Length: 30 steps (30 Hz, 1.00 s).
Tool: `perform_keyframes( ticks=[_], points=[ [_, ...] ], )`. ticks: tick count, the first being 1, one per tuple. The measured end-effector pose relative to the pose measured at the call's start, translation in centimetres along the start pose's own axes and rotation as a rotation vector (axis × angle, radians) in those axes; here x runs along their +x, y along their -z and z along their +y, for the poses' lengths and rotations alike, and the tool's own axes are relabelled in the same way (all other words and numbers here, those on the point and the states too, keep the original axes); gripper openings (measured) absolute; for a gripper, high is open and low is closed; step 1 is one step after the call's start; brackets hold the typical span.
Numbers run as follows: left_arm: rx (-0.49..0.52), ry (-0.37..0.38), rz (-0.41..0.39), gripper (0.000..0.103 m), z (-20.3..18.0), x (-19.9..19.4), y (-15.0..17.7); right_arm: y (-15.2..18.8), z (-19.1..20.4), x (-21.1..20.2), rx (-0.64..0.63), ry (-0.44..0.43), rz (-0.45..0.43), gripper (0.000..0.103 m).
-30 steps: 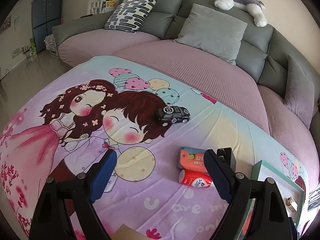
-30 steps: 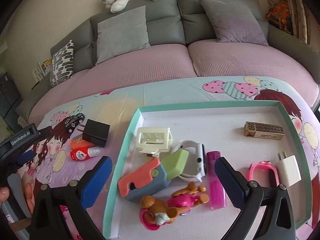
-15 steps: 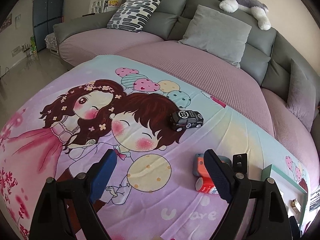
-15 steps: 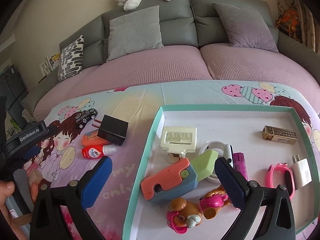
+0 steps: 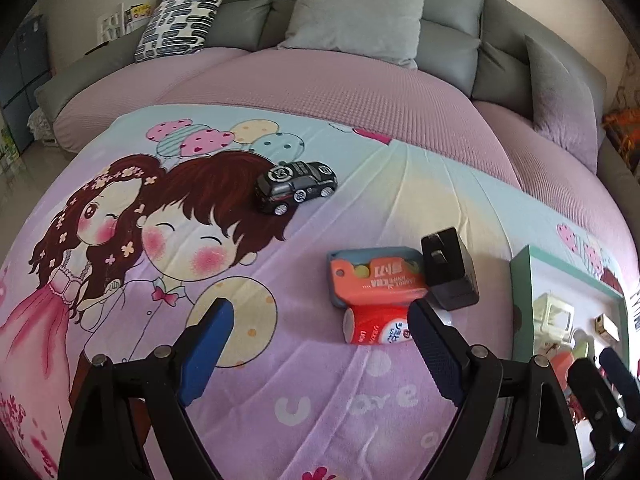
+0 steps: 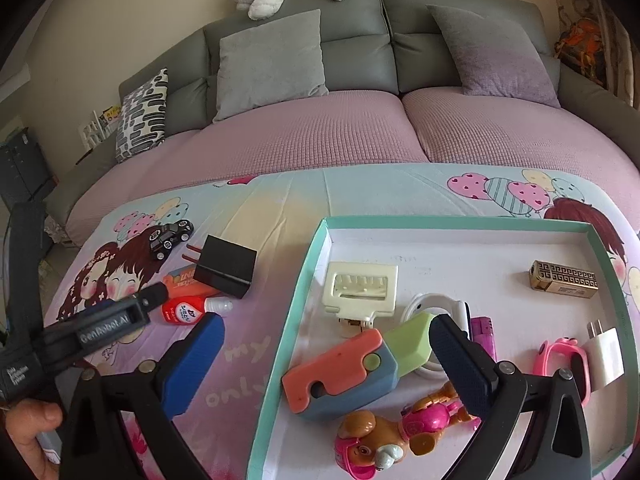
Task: Organize rigid objects
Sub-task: 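Withdraw both open tools from the tray toward the remaining items on the sheet, then move right tool to the black charger while left approaches the red glue bottle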
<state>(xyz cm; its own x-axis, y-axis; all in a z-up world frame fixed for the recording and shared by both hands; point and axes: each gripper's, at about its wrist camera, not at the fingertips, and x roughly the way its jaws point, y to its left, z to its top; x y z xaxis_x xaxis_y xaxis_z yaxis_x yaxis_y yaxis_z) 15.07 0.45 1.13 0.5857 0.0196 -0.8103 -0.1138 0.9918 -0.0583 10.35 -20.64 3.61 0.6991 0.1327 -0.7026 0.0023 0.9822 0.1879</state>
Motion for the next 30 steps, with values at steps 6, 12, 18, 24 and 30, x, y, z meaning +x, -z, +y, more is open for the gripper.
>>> perform_keyframes(
  ticks=[6, 12, 18, 24, 30],
  points=[
    [0.019, 0.040, 0.040, 0.089, -1.1, 1.1, 0.6, -1.2, -0.7, -0.7, 0.033, 0.002, -0.035, 0.103],
    [0.080, 0.057, 0.067, 0.089, -3.5, 2.4, 1.0, -0.8, -1.1, -0.1, 0.037, 0.020, -0.012, 0.103],
    [0.108, 0.024, 0.081, 0.089, -4.9, 3.6, 1.2, -0.5, -1.8, 0.2, 0.048, 0.028, -0.002, 0.103],
    [0.049, -0.016, 0.064, 0.089, -3.9, 3.3, 1.0, -0.5, -2.1, 0.1, 0.058, 0.027, -0.001, 0.103],
    [0.024, -0.059, 0.076, 0.089, -2.1, 3.4, 1.2, -0.6, -1.1, 0.4, 0.041, -0.006, 0.005, 0.103]
  ],
)
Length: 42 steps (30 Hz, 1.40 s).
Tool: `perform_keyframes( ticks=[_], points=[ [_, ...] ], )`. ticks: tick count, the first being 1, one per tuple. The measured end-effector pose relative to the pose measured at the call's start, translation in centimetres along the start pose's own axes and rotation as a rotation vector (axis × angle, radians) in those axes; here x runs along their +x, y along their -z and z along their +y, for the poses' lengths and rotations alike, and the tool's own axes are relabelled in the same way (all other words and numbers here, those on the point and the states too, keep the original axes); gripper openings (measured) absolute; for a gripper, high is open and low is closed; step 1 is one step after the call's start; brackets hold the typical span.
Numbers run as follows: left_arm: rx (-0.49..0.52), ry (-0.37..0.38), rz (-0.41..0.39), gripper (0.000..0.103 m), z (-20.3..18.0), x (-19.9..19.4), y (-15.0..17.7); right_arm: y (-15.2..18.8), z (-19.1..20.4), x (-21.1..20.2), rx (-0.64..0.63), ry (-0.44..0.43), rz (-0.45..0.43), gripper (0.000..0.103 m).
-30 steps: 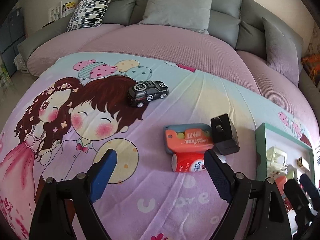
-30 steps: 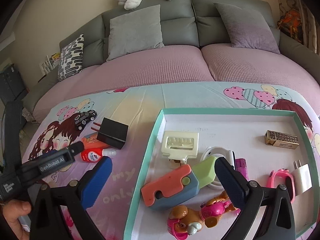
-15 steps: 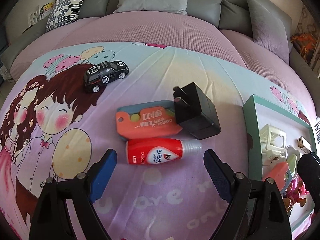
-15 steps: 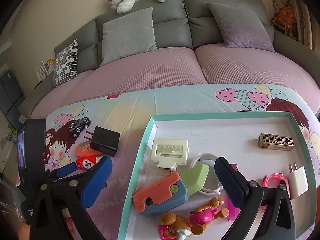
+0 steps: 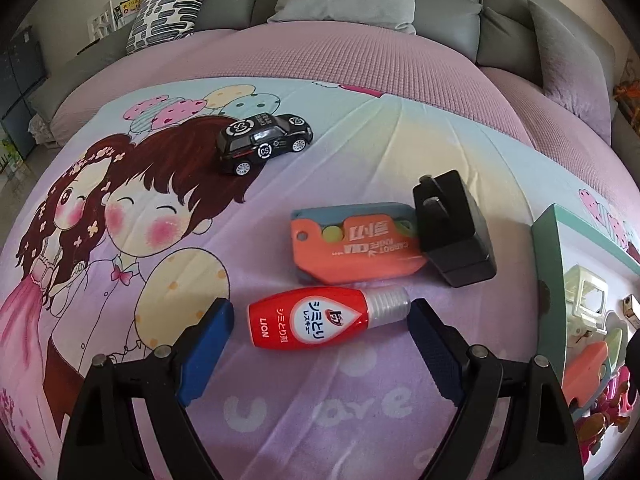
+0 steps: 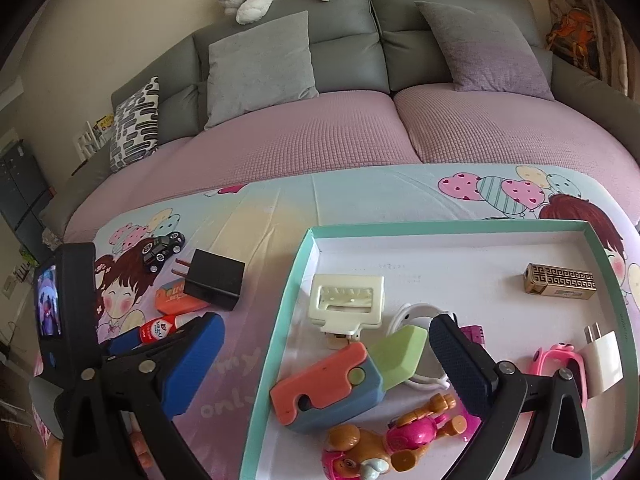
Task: Organize rigid objects
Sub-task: 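Move right tool to the black charger while left approaches the red glue bottle, then close right tool on the black charger while left grasps the red glue bottle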
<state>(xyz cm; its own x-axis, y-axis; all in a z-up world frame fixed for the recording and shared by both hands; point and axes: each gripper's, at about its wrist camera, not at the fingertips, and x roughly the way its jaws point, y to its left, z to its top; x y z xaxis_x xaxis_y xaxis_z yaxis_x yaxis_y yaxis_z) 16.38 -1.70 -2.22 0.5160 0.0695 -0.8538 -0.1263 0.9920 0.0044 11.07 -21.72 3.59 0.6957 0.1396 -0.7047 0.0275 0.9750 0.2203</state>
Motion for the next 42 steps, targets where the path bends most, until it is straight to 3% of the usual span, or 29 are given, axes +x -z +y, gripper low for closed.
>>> perform_keyframes(
  ticks=[15, 24, 33, 39, 42],
  points=[
    [-0.077, -0.006, 0.017, 0.089, 3.8, -0.3, 0.3, -2.5, 5.6, 4.0, -0.047, -0.219, 0.081, 0.103],
    [-0.112, 0.000, 0.018, 0.087, 5.4, -0.4, 0.3, -3.2, 7.3, 7.8, -0.008, -0.318, 0.173, 0.093],
    [-0.115, 0.007, 0.019, 0.086, 5.6, -0.4, 0.2, -3.4, 7.2, 10.5, 0.073, -0.359, 0.241, 0.087],
    [-0.111, 0.007, 0.017, 0.082, 5.4, -0.5, 0.2, -3.6, 7.4, 10.8, 0.063, -0.334, 0.250, 0.087],
    [-0.105, 0.009, 0.017, 0.080, 5.3, -0.5, 0.2, -3.6, 7.5, 10.9, 0.065, -0.326, 0.254, 0.079]
  ],
)
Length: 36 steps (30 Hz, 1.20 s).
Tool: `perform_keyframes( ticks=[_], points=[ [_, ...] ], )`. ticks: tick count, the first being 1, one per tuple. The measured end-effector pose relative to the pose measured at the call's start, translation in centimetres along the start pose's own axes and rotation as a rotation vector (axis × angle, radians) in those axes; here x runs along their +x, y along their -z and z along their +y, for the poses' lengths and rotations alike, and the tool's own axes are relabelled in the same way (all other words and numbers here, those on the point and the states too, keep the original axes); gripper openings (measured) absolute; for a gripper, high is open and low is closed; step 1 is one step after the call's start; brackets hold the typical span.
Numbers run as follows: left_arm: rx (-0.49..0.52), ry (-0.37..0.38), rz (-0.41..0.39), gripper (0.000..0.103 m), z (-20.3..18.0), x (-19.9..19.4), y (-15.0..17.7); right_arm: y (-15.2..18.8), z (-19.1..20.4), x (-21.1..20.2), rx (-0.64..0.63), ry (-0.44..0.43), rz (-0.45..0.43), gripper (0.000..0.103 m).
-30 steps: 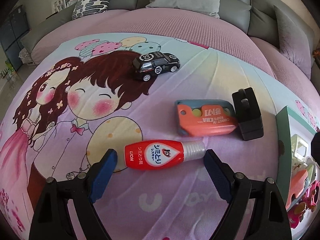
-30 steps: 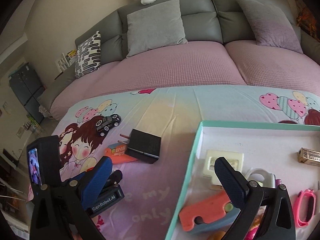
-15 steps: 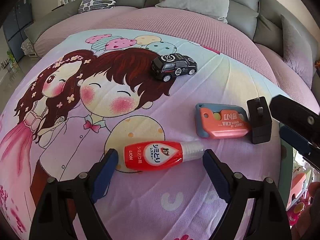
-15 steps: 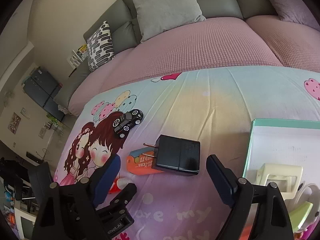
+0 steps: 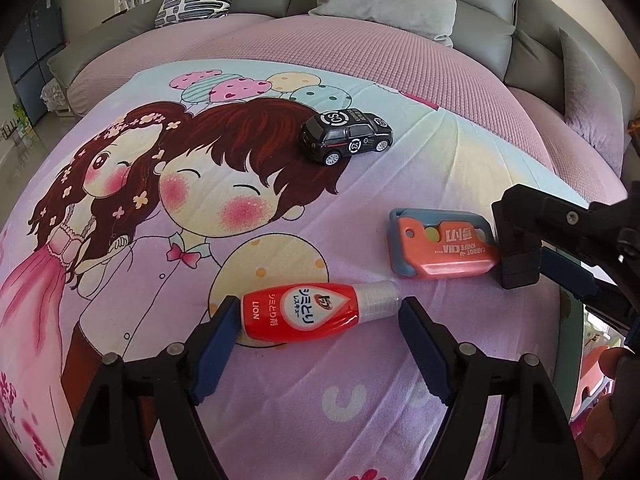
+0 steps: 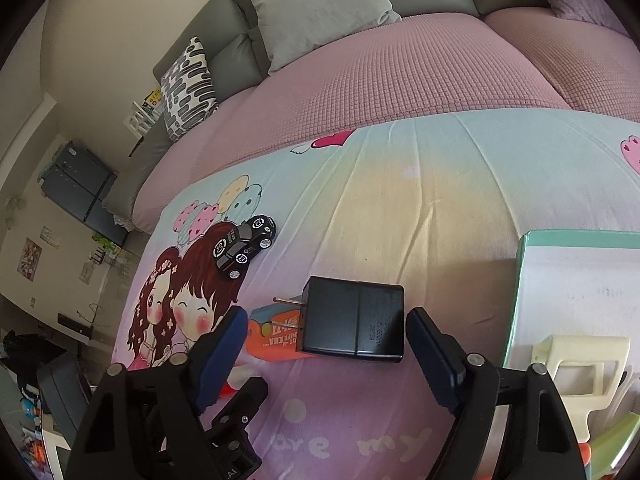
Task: Organize rigid objects
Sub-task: 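Close right tool on the black charger while left grasps the red glue bottle, then carry the charger and glue bottle over the tray with both tools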
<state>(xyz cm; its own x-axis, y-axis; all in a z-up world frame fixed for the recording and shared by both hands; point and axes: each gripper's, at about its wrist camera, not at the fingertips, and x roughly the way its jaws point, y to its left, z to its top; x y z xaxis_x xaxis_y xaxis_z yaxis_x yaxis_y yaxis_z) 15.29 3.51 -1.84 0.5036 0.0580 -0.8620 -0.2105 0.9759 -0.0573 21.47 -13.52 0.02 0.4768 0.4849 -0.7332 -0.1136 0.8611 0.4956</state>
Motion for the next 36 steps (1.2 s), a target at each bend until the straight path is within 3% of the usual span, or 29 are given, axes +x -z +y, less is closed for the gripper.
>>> perform_keyframes(
  ticks=[4, 12, 20, 26, 36],
  points=[
    [0.007, -0.001, -0.001, 0.079, -0.1, 0.0, 0.0, 0.1, 0.0, 0.1, -0.010, 0.021, 0.003, 0.071],
    [-0.001, 0.009, -0.026, 0.079, 0.1, -0.8, 0.0, 0.5, 0.0, -0.8, -0.018, 0.020, -0.021, 0.071],
    [-0.005, 0.027, -0.112, 0.078, 0.1, -4.1, -0.6, 0.9, 0.0, -7.3, -0.016, 0.038, -0.189, 0.071],
    [0.027, 0.050, -0.164, 0.078, -1.3, -6.4, -0.8, 3.1, -2.0, -12.5, 0.022, 0.168, -0.293, 0.071],
    [0.161, 0.140, -0.226, 0.078, -7.3, -9.2, -0.3, 6.0, -7.6, -20.0, 0.167, 0.360, -0.406, 0.071]
  ],
)
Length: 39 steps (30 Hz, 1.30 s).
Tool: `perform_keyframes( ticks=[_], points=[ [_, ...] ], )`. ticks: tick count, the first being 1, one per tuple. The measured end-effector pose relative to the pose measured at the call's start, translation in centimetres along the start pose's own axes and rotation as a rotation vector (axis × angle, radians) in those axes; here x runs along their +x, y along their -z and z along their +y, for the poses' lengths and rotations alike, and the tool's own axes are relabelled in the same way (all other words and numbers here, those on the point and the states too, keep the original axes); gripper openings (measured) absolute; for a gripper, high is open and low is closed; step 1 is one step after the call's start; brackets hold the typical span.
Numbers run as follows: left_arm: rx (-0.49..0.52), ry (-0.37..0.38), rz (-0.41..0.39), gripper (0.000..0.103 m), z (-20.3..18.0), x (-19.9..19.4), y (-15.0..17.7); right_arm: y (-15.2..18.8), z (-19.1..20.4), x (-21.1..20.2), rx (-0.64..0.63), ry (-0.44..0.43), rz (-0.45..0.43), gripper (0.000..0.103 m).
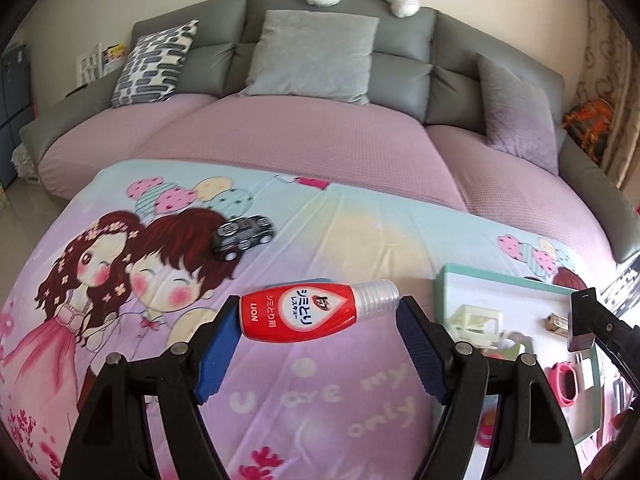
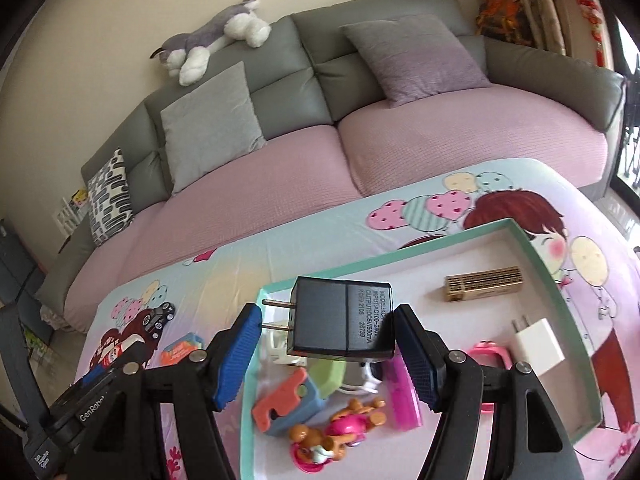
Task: Organize rigid objects
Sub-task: 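Carry the charger and glue bottle over the tray with both tools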
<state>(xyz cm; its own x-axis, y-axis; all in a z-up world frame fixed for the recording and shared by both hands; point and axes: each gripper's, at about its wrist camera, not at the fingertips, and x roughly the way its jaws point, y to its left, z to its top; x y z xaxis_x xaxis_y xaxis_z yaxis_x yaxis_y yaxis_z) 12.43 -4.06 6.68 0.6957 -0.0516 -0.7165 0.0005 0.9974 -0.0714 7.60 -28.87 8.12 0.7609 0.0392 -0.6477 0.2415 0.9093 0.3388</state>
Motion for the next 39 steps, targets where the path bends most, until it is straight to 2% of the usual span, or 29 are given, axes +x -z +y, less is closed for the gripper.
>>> perform_keyframes(
  ticks=[8, 12, 19, 25, 39],
  points=[
    [0.146, 0.080, -0.004, 0.079, -6.9, -0.6, 0.7, 0.1, -4.6, -2.7, 0.067, 0.113, -0.027, 0.071],
    [0.227, 0.123, -0.028, 0.078, -10.5, -1.4, 1.3, 0.2, -6.9, -3.3, 0.119, 0.132, -0.036, 0.071],
    [0.364, 0.134, -0.029, 0.079, -15.7, -1.1, 2.9, 0.4, -9.9, -2.7, 0.163, 0.176, -0.010, 0.071],
    [0.417, 0.116, -0.016, 0.079, -17.7, -0.5, 3.8, 0.5, -10.4, -1.9, 0.158, 0.172, 0.012, 0.071],
    [0.444, 0.066, -0.026, 0.079, -19.6, -0.2, 4.5, 0.7, -11.7, -0.8, 0.152, 0.136, 0.044, 0.071]
  ],
)
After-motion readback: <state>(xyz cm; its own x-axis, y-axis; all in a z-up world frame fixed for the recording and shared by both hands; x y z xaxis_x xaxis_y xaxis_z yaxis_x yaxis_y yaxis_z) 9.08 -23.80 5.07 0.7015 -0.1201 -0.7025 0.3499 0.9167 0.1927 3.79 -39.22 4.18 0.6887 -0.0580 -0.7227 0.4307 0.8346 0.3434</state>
